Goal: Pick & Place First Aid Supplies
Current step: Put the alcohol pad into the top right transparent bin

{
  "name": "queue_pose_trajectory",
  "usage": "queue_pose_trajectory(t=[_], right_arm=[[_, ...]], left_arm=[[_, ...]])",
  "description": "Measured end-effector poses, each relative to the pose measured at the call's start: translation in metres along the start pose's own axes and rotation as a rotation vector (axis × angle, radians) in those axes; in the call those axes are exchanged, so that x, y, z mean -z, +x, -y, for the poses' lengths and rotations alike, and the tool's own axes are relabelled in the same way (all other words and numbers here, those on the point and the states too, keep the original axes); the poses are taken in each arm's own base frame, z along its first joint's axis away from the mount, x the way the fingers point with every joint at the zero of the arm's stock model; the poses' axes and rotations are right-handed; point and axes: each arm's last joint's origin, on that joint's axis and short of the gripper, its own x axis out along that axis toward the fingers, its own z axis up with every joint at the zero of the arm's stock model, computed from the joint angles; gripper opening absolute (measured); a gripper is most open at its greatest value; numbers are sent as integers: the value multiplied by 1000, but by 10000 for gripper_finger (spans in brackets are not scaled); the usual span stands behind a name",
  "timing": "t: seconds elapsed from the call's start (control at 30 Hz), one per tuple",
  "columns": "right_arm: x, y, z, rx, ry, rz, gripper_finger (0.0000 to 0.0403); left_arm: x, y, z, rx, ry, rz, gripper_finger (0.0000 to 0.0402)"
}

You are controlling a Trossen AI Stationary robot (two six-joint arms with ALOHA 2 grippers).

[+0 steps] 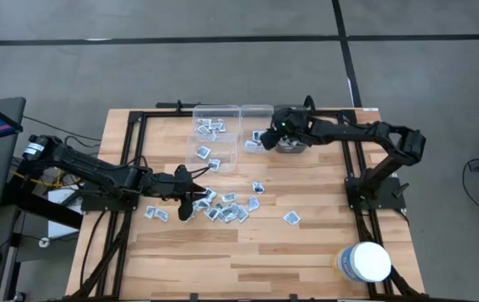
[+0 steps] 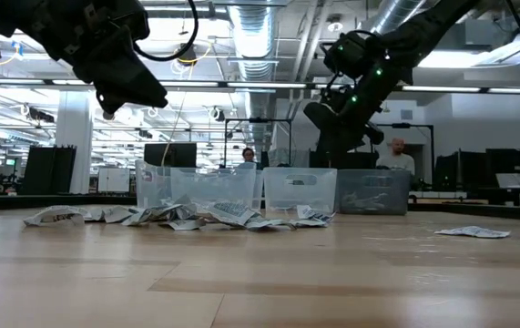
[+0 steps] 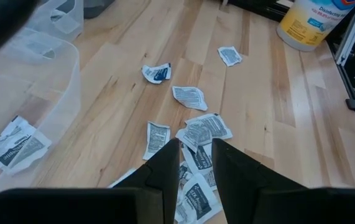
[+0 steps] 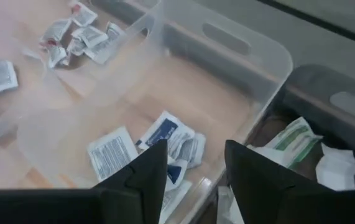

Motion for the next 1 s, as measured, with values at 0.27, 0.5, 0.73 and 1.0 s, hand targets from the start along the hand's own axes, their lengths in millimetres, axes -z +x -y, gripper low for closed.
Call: queue_pose_trajectory(t=[0.27,0.5,0.73,1.0], right_arm=[[-18,-10,-18,-183,-123,6,145],[-1,-31,-56,-362,-479,-96,139],[45,-59,-87,-424,-705,-337,137],[93,-100,-120,-480,-817,-492,131]], left_arm=[[0,0,0,6,-1,1,94],[0,0,0,6,-1,1,94],[0,0,0,6,8,1,94],[0,0,0,6,20,2,94]])
